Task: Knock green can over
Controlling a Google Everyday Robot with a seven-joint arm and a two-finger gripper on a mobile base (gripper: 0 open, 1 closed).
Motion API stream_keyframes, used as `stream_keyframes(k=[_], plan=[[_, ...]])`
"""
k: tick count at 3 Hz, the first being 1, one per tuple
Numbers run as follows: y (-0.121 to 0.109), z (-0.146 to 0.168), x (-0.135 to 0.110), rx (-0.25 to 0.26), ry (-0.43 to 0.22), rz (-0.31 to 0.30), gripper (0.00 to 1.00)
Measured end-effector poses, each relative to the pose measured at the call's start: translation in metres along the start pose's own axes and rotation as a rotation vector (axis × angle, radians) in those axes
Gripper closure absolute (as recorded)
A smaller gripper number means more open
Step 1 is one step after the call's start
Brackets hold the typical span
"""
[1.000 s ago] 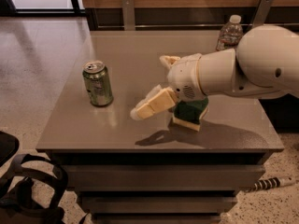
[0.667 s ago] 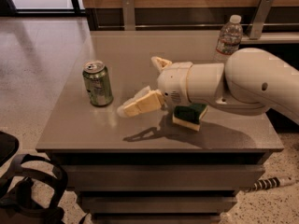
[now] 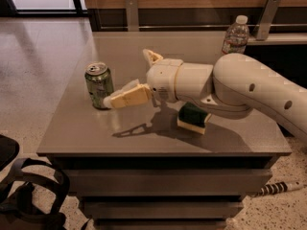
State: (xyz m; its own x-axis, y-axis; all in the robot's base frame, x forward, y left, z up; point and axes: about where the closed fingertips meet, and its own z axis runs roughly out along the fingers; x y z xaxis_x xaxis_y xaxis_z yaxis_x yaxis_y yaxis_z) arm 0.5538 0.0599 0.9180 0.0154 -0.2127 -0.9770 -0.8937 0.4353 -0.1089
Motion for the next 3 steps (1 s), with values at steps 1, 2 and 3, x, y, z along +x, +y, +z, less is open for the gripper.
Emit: stream_keyframes(k=[1, 2, 3], plan=[[-0.004, 0.019, -0.004, -0.002, 0.022, -0.004, 0.0], [-0.004, 0.041, 0.001, -0.011, 0.008, 0.017, 0.0], [0.002, 0.054, -0.001, -0.022, -0.028, 0.023, 0.0]])
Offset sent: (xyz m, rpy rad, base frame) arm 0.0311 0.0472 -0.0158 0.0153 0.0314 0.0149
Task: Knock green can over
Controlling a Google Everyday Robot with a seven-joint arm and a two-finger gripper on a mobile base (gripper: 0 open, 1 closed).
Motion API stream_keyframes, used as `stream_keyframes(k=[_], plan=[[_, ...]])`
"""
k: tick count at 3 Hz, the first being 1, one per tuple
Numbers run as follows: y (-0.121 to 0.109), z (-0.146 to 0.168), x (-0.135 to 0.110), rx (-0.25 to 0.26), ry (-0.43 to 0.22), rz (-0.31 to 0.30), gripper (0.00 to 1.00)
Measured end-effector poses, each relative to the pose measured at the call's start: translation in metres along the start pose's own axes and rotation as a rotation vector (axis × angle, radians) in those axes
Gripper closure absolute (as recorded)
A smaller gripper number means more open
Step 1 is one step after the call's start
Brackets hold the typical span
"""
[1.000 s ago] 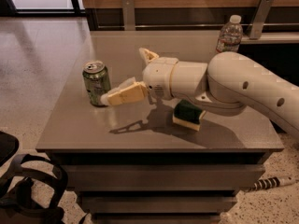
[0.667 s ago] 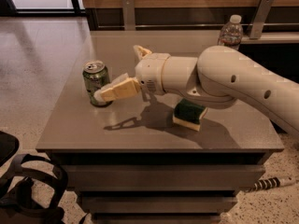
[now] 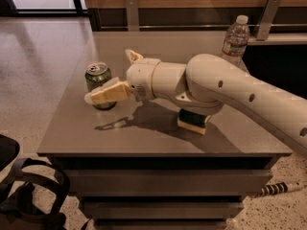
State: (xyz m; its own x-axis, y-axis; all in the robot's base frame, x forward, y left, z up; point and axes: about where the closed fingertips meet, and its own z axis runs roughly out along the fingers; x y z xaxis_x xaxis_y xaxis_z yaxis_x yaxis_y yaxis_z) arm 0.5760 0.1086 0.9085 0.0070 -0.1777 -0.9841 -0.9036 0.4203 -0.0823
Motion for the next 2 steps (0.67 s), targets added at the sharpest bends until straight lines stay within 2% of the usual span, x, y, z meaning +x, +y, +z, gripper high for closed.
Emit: stream_keyframes(k=[1, 2], plan=[[0.0059, 0.0134, 0.0069, 0.006, -0.026, 0.029, 0.0], [0.0096, 0.0234, 0.0154, 0.014, -0.043, 0.061, 0.15]])
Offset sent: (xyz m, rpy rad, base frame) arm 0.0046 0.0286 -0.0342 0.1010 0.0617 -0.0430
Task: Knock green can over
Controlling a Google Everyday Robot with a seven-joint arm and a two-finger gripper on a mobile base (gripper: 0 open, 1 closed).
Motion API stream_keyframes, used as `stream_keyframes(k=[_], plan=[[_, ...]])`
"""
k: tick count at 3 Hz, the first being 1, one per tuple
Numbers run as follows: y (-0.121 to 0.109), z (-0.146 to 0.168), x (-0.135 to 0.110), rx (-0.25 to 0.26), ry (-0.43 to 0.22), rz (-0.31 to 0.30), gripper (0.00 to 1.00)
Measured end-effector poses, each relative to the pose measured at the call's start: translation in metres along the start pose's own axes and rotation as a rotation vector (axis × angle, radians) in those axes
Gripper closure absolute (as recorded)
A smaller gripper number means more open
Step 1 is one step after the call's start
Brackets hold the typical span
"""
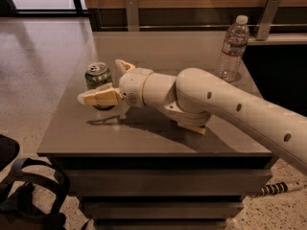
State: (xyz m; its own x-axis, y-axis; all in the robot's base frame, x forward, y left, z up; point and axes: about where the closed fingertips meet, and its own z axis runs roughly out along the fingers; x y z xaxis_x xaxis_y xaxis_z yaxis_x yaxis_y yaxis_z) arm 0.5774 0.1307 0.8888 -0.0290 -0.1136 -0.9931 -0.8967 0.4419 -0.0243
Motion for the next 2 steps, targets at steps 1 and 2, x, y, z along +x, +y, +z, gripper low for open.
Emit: stream_keyframes(k=[1, 2], plan=[[0.0021, 0.0021, -0.0008, -0.003, -0.002, 0.0, 0.46], [0.0042, 0.0036, -0.0017, -0.007, -0.002, -0.001, 0.77]])
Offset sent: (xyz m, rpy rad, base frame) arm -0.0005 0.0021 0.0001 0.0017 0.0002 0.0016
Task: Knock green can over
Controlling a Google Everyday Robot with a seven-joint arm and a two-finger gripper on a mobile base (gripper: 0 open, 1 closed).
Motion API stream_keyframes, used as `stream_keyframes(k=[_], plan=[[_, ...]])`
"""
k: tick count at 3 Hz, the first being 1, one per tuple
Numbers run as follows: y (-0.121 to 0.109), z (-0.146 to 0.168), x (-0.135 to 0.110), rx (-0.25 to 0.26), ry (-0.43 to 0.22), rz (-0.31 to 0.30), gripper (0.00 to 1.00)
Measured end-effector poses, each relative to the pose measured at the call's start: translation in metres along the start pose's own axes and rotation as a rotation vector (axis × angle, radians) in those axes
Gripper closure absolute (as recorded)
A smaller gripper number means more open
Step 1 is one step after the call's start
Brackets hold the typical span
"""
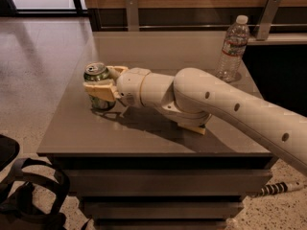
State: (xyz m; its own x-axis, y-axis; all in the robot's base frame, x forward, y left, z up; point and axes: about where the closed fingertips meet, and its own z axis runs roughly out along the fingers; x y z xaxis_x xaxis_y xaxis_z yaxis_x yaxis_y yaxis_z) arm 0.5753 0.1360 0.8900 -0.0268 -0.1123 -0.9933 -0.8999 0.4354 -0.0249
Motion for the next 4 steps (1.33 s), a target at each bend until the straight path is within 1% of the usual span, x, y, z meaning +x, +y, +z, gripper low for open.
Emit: stream_keyframes(k=[1, 2, 3, 4], plan=[[0.001, 0.001, -0.001, -0.003, 0.0, -0.001, 0.98], [0.001, -0.002, -0.006, -0.006, 0.022, -0.015, 1.0], [-0.003, -0.011, -0.02, -0.004, 0.108, -0.052, 1.0], [0.029, -0.012, -0.07, -0.081, 0.228, -0.188, 1.0]])
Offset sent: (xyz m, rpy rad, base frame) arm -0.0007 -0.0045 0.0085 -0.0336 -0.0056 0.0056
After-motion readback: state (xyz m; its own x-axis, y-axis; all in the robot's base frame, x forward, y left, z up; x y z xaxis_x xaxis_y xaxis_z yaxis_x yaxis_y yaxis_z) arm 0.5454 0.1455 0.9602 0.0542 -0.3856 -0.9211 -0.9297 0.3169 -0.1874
